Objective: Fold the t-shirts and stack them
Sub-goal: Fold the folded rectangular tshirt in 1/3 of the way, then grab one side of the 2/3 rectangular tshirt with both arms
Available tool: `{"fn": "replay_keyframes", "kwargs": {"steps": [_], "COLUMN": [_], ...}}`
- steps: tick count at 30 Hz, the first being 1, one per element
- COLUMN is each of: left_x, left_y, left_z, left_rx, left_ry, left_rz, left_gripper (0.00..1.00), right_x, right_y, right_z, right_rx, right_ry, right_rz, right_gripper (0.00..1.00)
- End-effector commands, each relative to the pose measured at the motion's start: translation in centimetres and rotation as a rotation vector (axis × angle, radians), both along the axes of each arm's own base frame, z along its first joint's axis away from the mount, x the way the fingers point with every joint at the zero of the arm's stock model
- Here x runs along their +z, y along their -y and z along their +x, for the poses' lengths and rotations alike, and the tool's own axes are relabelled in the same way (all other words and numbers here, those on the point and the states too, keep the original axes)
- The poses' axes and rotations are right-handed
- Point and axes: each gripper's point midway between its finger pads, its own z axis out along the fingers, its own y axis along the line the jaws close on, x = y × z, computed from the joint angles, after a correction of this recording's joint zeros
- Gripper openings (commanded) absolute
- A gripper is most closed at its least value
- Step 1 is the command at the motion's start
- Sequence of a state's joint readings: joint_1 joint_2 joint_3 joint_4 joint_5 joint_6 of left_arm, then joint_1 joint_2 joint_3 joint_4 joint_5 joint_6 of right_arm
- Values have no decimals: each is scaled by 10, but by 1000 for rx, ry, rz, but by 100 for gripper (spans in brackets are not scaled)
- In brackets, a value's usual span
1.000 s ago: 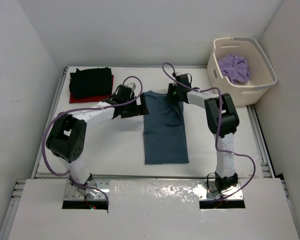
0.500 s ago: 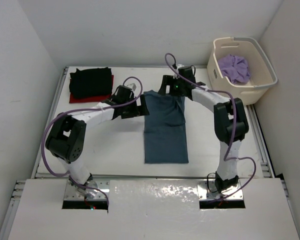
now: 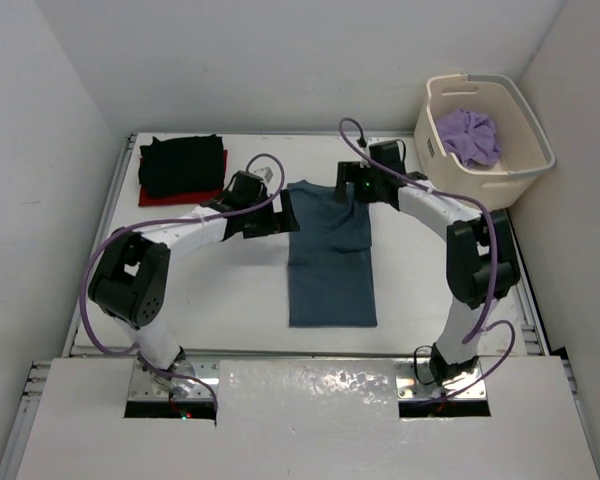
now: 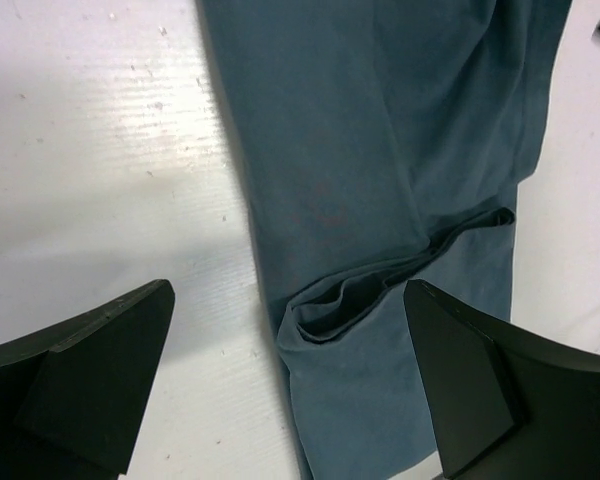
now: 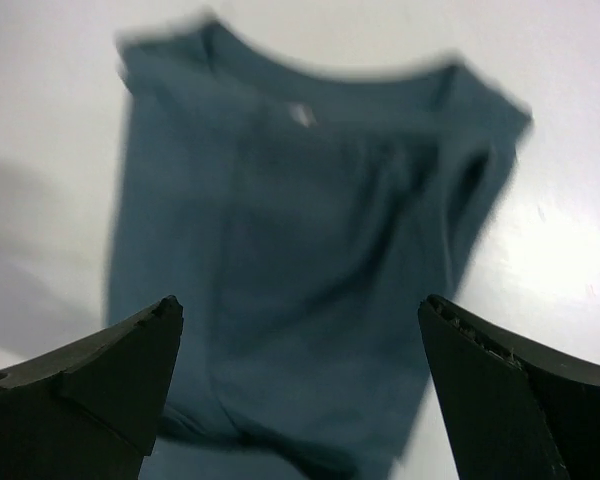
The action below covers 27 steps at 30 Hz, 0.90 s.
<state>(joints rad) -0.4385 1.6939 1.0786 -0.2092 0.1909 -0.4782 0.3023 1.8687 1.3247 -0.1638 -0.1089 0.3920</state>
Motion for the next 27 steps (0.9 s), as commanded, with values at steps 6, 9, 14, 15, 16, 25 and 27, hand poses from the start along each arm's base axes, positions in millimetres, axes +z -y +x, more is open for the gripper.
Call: {"fn": "replay_keyframes", "kwargs": {"steps": [6,9,14,15,16,25,27], "left_x": [-2,-11,-43,-46,-52,-65,-68], "left_y": [11,21,22,22,20,45,47], "left_z": [-102,-150,-202,-207,-212,-233,-233], "left_rx": [-123,-188,-237,-245,-246,-347,-350], "left_ry": [-97,-169,-280,-287,-300,-309,-309], "left_rz": [0,-11,-25,-20,-17,-30,-26], "left_gripper": [100,100,99,96,95,59,53], "right_x": [1,-8,-49,-48,-56,-84,-88], "right_y": [44,58,49,43,44,33,32], "right_z": [-133,-188,-277,-288,-299,-329,-333], "right_rx": [85,60,89,106,106,90,84], "right_ry": [12,-39,-298,-327,-365,-467,-487], "right_rz": [-64,-60,80,123,131,249,257], "right_gripper": [99,99,99,99,99,85,78]}}
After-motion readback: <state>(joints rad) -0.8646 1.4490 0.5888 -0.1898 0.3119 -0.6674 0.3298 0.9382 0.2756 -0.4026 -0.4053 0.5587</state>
